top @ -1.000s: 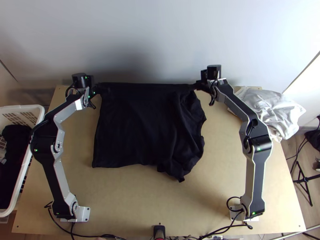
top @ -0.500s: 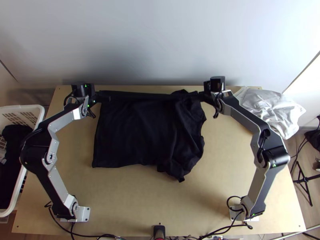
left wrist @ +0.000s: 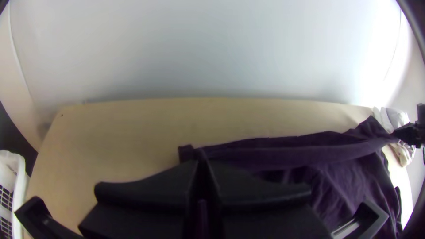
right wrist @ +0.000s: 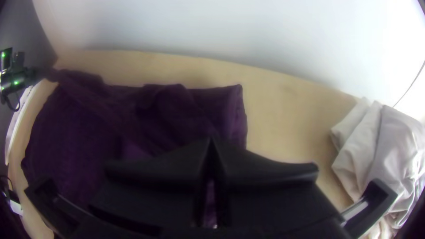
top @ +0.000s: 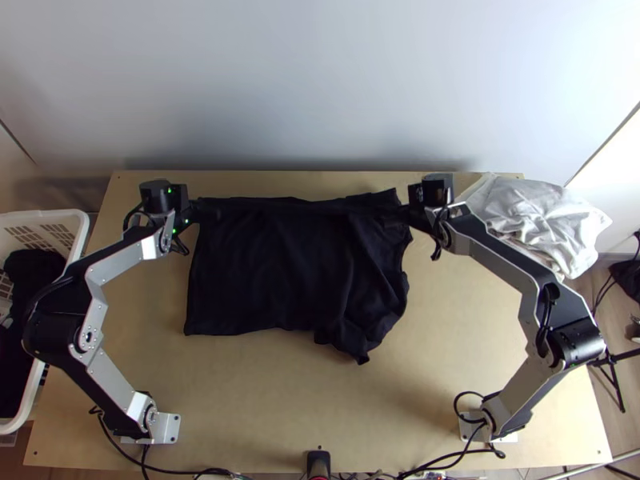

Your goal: Fold the t-shirt

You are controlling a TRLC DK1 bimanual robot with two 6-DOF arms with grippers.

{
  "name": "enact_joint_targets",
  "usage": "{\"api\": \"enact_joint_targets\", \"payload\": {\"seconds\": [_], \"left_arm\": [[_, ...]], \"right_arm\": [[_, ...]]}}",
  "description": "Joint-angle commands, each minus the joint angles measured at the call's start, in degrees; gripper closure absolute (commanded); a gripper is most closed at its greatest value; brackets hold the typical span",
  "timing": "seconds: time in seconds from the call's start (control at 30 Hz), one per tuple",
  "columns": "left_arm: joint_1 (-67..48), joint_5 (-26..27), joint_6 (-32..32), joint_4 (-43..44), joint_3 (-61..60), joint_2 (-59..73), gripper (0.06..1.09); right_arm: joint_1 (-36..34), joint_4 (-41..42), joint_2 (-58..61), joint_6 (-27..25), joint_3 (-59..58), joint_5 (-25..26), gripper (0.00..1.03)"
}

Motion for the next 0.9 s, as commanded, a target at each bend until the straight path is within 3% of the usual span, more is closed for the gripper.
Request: {"api": "enact_joint_targets", "payload": {"seconds": [0.0, 0.87], "left_arm": [[-0.2, 0.0, 0.0, 1.2, -4.9, -2.9, 1.05], [-0.3, 0.0, 0.1, 3.7, -16.1, -8.2, 1.05]], "right_arm": [[1.2, 0.0, -3.4, 1.0, -4.4, -0.1, 1.00], [3.7, -0.2, -10.7, 1.8, -15.4, -0.1, 1.00]]}}
